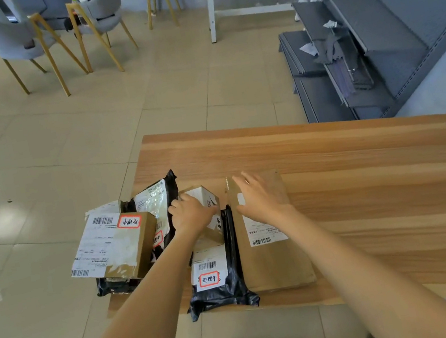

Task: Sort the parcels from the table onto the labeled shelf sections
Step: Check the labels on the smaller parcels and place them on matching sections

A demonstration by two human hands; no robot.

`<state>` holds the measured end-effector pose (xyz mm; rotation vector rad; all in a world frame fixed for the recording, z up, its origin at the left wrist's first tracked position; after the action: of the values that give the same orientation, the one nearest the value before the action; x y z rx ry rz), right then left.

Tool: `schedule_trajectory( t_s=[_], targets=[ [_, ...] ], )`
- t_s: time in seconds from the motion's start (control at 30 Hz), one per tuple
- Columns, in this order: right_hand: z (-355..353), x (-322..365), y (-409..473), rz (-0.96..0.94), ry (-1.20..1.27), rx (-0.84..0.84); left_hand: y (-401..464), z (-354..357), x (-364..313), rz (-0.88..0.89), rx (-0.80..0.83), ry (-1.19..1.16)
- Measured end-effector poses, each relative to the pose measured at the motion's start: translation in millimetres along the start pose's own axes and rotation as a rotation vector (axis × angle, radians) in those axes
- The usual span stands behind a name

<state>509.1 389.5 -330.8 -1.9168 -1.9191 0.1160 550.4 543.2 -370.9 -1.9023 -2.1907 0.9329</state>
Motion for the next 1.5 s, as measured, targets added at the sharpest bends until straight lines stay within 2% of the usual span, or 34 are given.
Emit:
schedule_trajectory(
  t_s=[0.43, 0.73, 1.0, 1.1, 1.17, 1.3, 1.5],
  targets=[
    [19.6, -17.1, 12.6, 0.016, 0.031, 0.006, 2.9, 27.6, -7.5, 0.069, -0.078, 0.077],
    [31.3, -34.9, 7.5, 0.063, 0.008, 0.013, 7.4, 31.8, -2.0, 0.118, 0.017, 0.033],
    [14.8, -53.1, -4.5, 0.069, 0.051, -0.021, 8.9, -9.6, -15.1, 0.190, 0.135, -0.136],
    [1.5, -60.1, -4.8, 0.073, 0.222, -0.027, 1.8, -42.1, -26.3, 0.278, 0.216, -0.213],
    [-13.4, -61.4, -5.9, 0.069, 0.479, -0.018, -3.1, -64.4, -33.2, 0.317, 0.309, -0.273],
    [-44.3, -53.4, -12.1, 0.013, 0.998, 0.076, -20.9, -99.3, -46.7, 0.446, 0.499, -0.239],
    [-53.3, -36.5, -24.1, -0.041, 1.369, 0.195, -41.0, -115.7, -66.2, 0.528, 0.753, -0.228]
  ],
)
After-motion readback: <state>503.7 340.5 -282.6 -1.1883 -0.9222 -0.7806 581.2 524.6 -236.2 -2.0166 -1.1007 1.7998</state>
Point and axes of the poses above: each hand's wrist, its own y-axis towards the middle knuckle, its own z-axis out of the palm, x = y × z, the point moved 1 cm from there along y, towards the middle knuckle, and after that the axes turned 5 degrees about x, right-handed, at the moved point
